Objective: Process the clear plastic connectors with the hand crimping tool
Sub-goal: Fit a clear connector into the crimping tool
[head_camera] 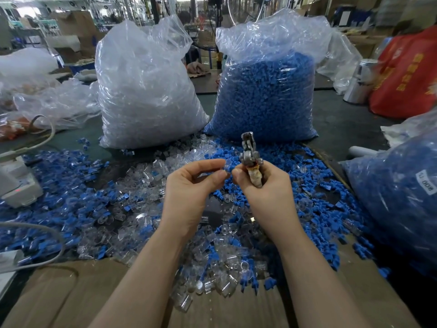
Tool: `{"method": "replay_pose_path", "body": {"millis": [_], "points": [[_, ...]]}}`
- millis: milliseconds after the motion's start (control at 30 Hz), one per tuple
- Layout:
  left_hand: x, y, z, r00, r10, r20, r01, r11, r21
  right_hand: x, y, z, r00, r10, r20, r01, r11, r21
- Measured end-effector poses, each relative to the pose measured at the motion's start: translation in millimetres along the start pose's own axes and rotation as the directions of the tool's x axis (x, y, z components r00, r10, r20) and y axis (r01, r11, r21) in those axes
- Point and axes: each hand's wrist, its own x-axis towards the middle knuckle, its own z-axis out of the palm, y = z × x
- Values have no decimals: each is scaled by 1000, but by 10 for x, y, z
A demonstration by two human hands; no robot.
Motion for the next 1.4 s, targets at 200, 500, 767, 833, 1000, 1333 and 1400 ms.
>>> {"method": "replay_pose_path", "body": {"millis": [200,500,767,833,1000,1333,1400], "points": [[-2,10,10,1000,7,4,-7,999,40,7,23,-11,1000,-17,-6,17,999,-51],[15,-22,-7,999,-9,-48,7,999,-49,1,45,-27,1000,-16,2,16,996,-85],[66,-17,-61,997,11,-73,-26,980,-197,8,105,-65,998,-14,66,33,951,-308],[78,-22,-70,996,45,-75,-56,986,-156,10,104,-61,994,-4,111,45,928,-371],[97,-50,-112,987,157,-27,-156,987,32,16,86,-55,985,25,171,47,914,-403],[78,-18,-92,980,196,35,-198,979,45,13,93,-66,977,29,213,67,901,-428],[79,-18,-92,980,193,39,-195,980,43,16,96,-74,976,31,216,72,889,-453]]}}
